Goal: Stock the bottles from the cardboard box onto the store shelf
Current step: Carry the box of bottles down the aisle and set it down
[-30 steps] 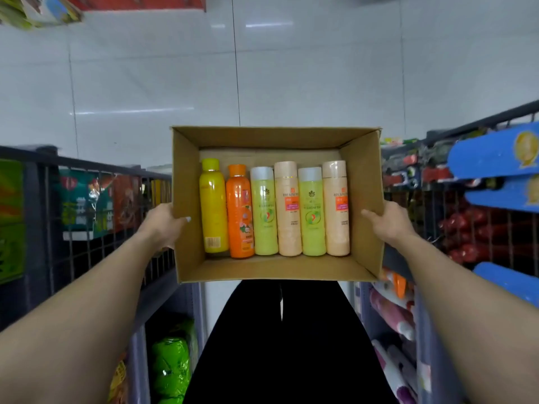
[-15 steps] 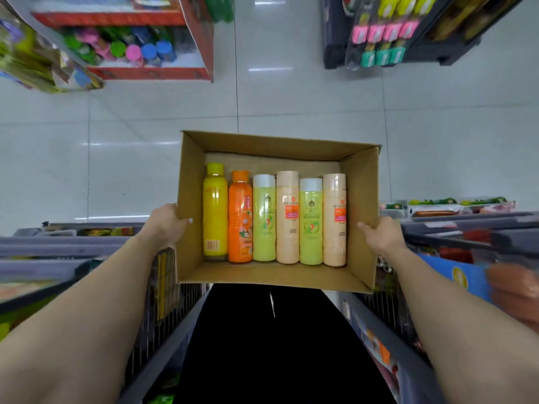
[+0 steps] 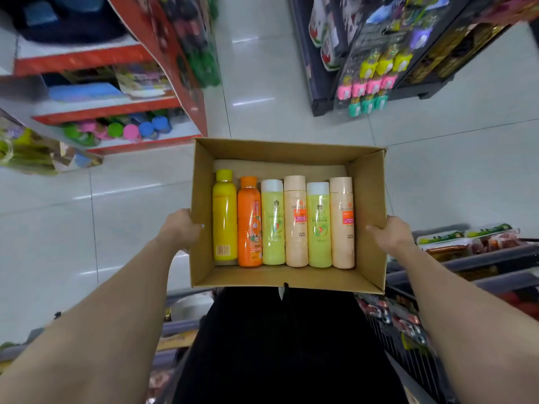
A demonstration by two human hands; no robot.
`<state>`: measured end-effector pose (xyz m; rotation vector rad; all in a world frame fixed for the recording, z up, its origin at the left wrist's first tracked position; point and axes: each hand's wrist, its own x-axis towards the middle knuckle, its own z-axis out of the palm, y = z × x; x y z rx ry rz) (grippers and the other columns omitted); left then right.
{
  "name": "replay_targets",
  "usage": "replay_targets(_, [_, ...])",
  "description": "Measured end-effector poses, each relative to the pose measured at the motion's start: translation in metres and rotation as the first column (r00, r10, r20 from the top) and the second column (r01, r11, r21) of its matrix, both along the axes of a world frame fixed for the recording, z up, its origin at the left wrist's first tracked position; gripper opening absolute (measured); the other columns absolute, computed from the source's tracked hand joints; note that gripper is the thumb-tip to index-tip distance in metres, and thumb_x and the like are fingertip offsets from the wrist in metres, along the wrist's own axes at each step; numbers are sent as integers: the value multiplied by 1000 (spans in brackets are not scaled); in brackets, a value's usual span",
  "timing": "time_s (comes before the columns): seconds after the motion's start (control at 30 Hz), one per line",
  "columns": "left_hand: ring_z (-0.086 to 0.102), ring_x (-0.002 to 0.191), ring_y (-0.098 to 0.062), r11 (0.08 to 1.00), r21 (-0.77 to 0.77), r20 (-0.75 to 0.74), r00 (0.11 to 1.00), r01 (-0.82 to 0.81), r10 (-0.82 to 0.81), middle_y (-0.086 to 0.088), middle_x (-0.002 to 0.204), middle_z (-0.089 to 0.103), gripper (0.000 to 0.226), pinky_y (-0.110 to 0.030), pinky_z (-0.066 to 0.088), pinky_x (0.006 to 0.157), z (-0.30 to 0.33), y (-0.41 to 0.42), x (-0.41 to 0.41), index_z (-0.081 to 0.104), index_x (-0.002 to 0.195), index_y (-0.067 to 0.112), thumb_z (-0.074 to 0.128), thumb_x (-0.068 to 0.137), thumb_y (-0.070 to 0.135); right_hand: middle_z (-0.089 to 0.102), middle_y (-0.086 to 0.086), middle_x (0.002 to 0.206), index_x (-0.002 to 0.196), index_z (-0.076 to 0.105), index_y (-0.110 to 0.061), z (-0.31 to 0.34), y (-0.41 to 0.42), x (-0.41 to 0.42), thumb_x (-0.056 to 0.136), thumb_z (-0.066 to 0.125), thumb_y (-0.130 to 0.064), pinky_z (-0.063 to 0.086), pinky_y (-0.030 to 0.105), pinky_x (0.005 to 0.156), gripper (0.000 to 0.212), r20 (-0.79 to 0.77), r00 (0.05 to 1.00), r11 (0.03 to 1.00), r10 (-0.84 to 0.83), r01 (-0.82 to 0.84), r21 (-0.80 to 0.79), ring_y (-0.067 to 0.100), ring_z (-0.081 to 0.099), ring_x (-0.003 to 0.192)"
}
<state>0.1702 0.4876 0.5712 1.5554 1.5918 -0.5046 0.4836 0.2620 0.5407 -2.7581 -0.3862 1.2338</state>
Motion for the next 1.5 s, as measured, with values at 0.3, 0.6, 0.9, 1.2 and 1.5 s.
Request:
replay_targets(0.3, [69, 84, -39, 991, -37, -8, 992, -128, 128, -21, 101, 68, 15, -47, 58, 78, 4, 91, 13, 58, 101, 7, 50, 90, 13, 64, 22, 112, 119, 57, 6, -1, 121, 36, 94, 55, -22, 42, 29, 74, 37, 5, 993, 992, 121, -121, 35, 28, 52, 85])
replay_targets(0.6, [69, 85, -41, 974, -9, 27, 973, -228, 228, -25, 103, 68, 23, -49, 57, 80, -1, 208, 80, 59, 108, 2, 50, 90, 13, 65, 24, 115, 115, 60, 6, 1, 268, 115, 94, 57, -20, 47, 36, 87, 33, 53, 979, 975, 196, -200, 98, 39, 59, 110])
replay_targets(0.9, [66, 87, -39, 964, -15, 100, 959, -265, 265, -24, 106, 66, 27, -44, 57, 73, 17, 321, 166, 58, 115, 1, 52, 91, 11, 62, 22, 124, 127, 55, 3, 18, 390, 215, 91, 61, -22, 46, 40, 95, 43, 41, 981, 972, 188, -192, 136, 39, 56, 116])
replay_targets(1.2, [66, 92, -40, 939, -136, 141, 932, -316, 334, -21, 105, 64, 15, -50, 56, 79, 9, 422, 232, 56, 106, 7, 54, 92, 10, 66, 22, 116, 117, 62, 1, 19, 477, 277, 90, 63, -25, 50, 49, 94, 38, -11, 995, 987, 101, -99, 125, 38, 61, 108])
replay_targets(1.5, [67, 90, -38, 983, -100, 131, 978, -151, 164, -18, 103, 64, 9, -49, 58, 75, 6, 572, 301, 54, 102, 15, 51, 93, 13, 59, 20, 128, 132, 50, -2, 20, 588, 315, 93, 58, -19, 46, 47, 100, 43, -91, 994, 988, -57, 69, 138, 37, 56, 118])
